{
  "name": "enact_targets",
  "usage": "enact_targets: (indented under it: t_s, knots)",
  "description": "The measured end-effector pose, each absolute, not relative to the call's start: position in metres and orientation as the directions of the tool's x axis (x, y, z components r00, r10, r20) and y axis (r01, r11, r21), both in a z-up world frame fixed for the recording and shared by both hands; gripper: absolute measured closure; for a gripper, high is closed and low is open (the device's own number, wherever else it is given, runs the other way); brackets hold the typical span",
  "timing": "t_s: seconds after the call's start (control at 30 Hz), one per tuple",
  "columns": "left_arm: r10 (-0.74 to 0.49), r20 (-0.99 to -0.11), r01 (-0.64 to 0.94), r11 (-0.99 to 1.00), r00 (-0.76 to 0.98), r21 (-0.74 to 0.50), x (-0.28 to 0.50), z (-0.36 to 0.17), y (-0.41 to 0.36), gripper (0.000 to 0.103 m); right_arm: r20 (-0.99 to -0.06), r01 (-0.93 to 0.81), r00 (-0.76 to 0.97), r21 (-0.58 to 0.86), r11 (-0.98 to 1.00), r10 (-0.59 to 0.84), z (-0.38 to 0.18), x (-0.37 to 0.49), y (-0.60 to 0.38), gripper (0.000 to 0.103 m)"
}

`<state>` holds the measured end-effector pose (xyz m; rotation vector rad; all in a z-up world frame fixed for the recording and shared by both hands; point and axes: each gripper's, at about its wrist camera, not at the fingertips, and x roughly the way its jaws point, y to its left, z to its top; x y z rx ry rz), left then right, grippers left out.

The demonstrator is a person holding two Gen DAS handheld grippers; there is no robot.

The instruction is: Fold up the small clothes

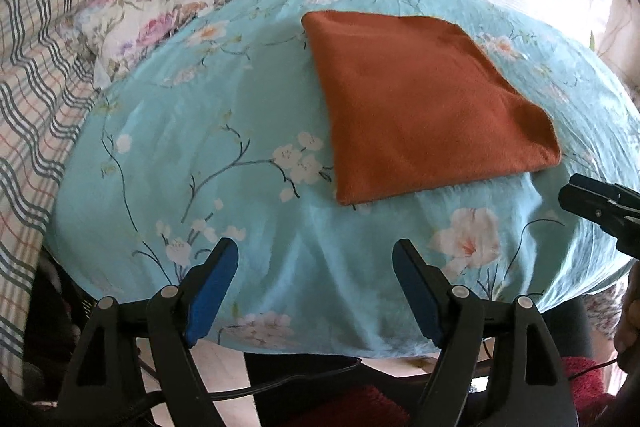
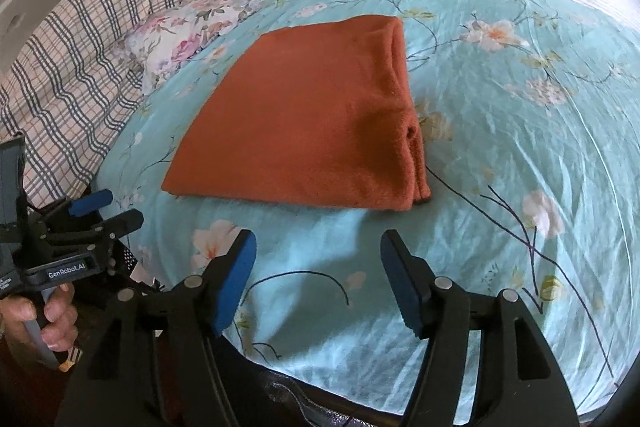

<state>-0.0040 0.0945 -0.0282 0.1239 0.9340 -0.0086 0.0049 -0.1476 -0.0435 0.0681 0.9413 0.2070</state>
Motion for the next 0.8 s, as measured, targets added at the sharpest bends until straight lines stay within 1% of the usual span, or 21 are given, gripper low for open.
enact_targets:
  t_s: [0.17, 0.37, 0.43, 0.53, 0.8]
  knots:
    - [0.074, -0.782, 0.068, 0.987, 0.619, 0.148, -0.002, -0.016, 0.09, 0.021, -0.794, -0.179, 0.568, 0.136, 0.974, 0.215, -0.033, 0.006, -0.142, 0.029]
    - [0.095, -0.772, 0.057, 0.984, 0.628, 0.168, 0.002, -0.009, 0.091, 0.021, -0.785, -0.201, 0.58, 0.119, 0.972, 0.216, -0.02, 0.007, -0.136, 0.024]
    - [0.1, -0.771, 0.052, 0.984, 0.629, 0.17, 0.004, -0.007, 0.093, 0.021, -0.788, -0.207, 0.574, 0.121, 0.971, 0.221, -0.018, 0.01, -0.136, 0.023]
    - [0.109, -0.762, 0.045, 0.983, 0.638, 0.178, 0.005, -0.001, 0.094, 0.021, -0.795, -0.215, 0.563, 0.12, 0.969, 0.224, -0.016, 0.012, -0.137, 0.018]
    - [0.158, -0.743, 0.019, 0.974, 0.65, 0.224, 0.015, 0.005, 0.098, 0.018, -0.801, -0.241, 0.554, 0.108, 0.964, 0.229, -0.015, 0.022, -0.136, 0.012]
